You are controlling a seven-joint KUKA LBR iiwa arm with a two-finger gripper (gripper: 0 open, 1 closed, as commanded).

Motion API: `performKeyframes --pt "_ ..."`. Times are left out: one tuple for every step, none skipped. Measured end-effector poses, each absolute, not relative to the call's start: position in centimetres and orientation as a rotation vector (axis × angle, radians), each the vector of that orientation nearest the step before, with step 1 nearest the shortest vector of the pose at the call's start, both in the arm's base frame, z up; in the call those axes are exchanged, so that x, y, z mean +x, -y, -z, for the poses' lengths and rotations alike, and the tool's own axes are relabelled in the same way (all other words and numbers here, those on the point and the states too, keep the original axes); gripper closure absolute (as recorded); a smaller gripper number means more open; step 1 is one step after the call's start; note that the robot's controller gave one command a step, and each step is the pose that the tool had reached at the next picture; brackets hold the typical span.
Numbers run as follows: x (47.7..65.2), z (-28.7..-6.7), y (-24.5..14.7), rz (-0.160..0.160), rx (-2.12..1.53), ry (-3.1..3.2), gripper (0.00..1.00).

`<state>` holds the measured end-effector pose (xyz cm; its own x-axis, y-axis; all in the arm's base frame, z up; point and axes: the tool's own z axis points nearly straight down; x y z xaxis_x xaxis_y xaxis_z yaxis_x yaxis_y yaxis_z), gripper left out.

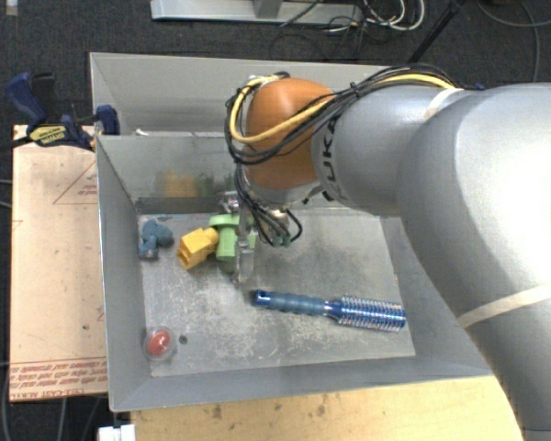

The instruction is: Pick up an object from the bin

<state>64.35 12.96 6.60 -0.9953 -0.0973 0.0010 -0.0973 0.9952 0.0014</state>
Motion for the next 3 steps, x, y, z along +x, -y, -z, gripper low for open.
performKeyframes --pt "64.6 -7.2 -12.9 0.004 0.151 3.144 1.00" --pt "63.6 -19.1 -13.7 0.004 0.196 3.147 1.00" --pt "61.1 -30.8 -11.4 0.002 0.379 3.131 1.00"
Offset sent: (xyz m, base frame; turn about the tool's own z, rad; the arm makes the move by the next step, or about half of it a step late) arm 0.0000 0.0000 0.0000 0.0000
